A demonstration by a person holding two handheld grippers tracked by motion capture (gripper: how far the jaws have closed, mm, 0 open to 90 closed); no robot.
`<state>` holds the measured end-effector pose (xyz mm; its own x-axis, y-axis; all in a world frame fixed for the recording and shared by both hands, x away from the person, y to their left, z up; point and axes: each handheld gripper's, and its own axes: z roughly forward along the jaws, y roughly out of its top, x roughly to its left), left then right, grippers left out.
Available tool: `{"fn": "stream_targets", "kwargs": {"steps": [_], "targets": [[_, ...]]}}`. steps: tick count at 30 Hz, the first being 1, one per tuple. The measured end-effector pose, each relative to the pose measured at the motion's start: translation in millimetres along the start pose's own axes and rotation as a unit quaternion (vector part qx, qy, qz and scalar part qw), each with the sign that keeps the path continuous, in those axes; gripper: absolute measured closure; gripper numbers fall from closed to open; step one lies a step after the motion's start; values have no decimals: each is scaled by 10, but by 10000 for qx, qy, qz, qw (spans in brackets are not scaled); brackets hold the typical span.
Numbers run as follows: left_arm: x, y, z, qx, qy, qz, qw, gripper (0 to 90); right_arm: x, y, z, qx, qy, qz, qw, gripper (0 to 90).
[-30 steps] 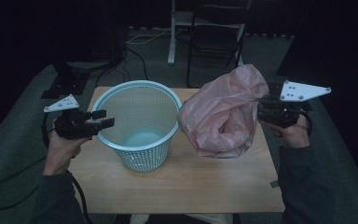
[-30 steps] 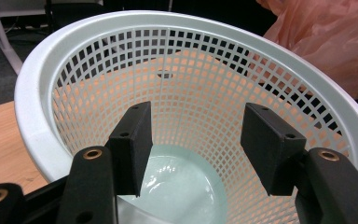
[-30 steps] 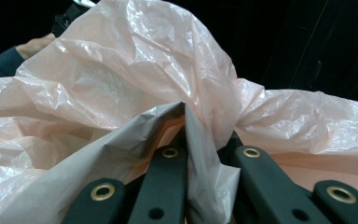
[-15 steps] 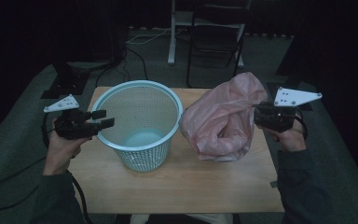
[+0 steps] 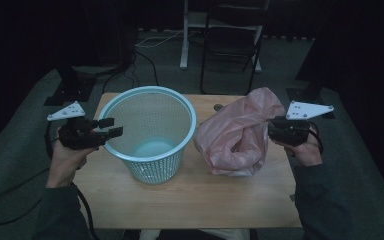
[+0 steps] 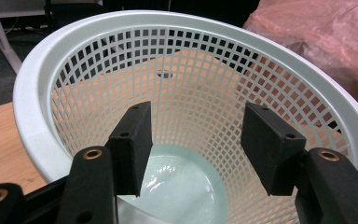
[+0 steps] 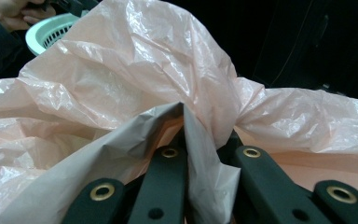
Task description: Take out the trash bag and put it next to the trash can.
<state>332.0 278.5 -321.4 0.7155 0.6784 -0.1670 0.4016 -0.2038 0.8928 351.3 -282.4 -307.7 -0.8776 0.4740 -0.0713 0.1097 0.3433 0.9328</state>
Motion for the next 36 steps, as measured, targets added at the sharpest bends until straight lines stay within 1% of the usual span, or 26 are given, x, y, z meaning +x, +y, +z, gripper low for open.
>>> {"fn": "stream_targets", "kwargs": {"steps": [11,16,24,31,36], "targets": [[-1,-1,1,3,1,6,10000,435,-36,-176,116,163,13,147,9998,863],[-1,-2,0,1,0,6,10000,435,-52,-240,172,300,-35,185,9994,860],[0,1,4,4,-1,6,10000,435,-79,-367,325,563,-70,240,9981,859],[6,3,20,22,-16,14,10000,435,-105,-511,505,816,-51,334,9961,858],[7,3,19,13,-17,8,10000,435,-131,-585,577,784,20,486,9957,858]]}}
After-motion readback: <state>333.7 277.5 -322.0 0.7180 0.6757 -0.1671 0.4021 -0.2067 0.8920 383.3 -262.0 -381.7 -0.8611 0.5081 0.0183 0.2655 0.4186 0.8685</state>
